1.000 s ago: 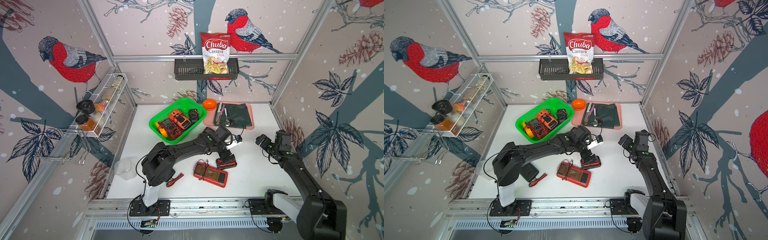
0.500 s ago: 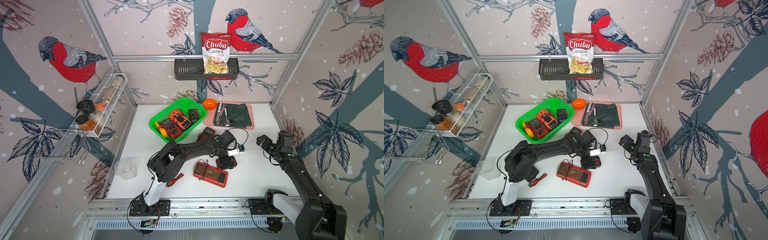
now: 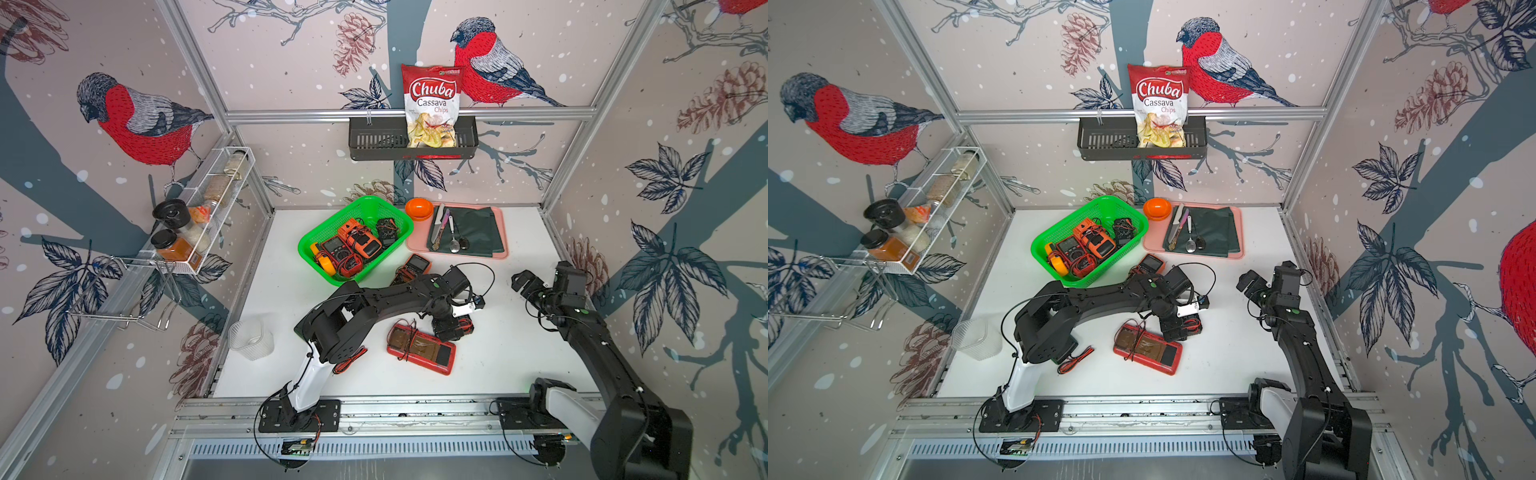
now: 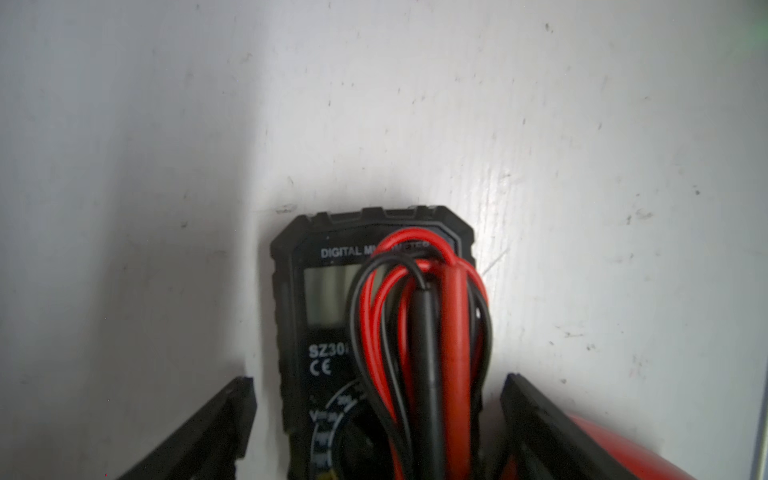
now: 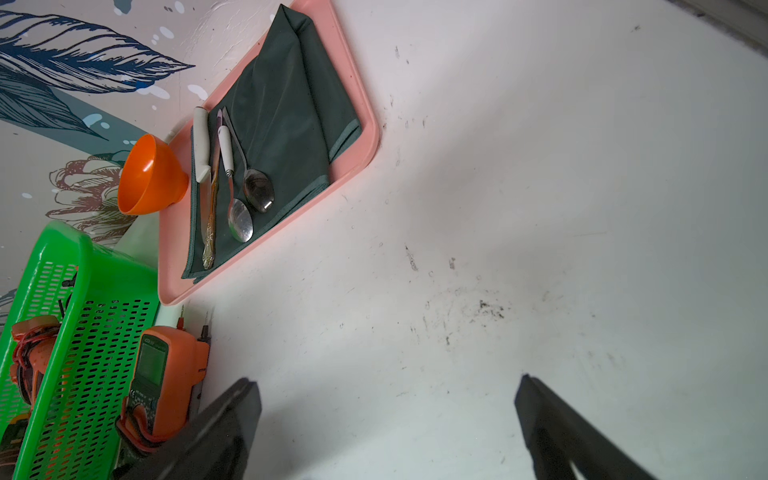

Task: Put the multimeter into the basket
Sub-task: Pick up the multimeter from the center of the board.

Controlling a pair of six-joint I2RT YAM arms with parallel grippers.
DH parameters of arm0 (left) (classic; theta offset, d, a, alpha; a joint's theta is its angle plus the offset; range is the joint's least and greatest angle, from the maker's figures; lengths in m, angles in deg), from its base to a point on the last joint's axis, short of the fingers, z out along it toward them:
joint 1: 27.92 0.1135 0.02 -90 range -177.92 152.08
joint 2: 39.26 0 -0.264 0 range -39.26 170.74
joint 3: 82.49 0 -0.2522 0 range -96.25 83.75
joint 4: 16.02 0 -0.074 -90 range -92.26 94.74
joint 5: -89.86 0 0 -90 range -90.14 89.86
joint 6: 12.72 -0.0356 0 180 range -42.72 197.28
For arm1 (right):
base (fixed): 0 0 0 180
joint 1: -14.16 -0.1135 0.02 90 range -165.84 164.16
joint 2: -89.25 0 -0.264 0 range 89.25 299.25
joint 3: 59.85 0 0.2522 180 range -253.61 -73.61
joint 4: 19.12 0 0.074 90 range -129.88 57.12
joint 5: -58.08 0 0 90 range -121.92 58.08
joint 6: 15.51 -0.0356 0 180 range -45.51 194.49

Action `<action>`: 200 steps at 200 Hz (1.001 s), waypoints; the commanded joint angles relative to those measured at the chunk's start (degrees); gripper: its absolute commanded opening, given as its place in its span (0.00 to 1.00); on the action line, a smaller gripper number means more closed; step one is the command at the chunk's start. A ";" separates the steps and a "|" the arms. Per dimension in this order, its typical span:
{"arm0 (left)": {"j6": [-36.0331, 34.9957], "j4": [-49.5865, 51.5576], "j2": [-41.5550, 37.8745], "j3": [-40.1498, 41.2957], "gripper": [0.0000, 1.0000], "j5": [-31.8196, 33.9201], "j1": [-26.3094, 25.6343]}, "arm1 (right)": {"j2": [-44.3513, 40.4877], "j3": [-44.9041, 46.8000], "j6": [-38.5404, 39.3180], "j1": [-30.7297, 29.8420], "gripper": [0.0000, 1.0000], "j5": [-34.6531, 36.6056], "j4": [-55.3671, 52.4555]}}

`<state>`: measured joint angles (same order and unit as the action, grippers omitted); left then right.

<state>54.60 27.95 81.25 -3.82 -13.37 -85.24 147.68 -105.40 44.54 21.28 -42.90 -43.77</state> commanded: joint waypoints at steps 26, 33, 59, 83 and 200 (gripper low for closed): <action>-1.18 -0.67 0.78 -0.12 0.71 1.92 -0.15 | 0.23 0.04 -0.46 0.05 1.00 -0.89 1.84; -1.23 -0.77 0.93 -0.30 0.68 1.85 -0.16 | 0.25 -0.02 -0.46 0.03 1.00 -0.79 1.93; -1.57 -0.36 1.79 -1.58 0.47 2.28 -0.09 | 0.25 -0.11 -0.48 0.01 1.00 -0.79 1.90; -2.27 -0.24 1.49 -2.64 0.26 3.44 0.08 | 0.28 -0.29 -0.46 0.02 1.00 -0.79 1.71; -7.47 -5.64 -7.89 -10.46 0.01 12.57 15.51 | -1.20 -0.03 0.08 -0.68 1.00 0.03 3.50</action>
<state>48.55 26.07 73.95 -12.28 -4.00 -73.11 146.59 -105.66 44.38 21.02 -43.25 -42.33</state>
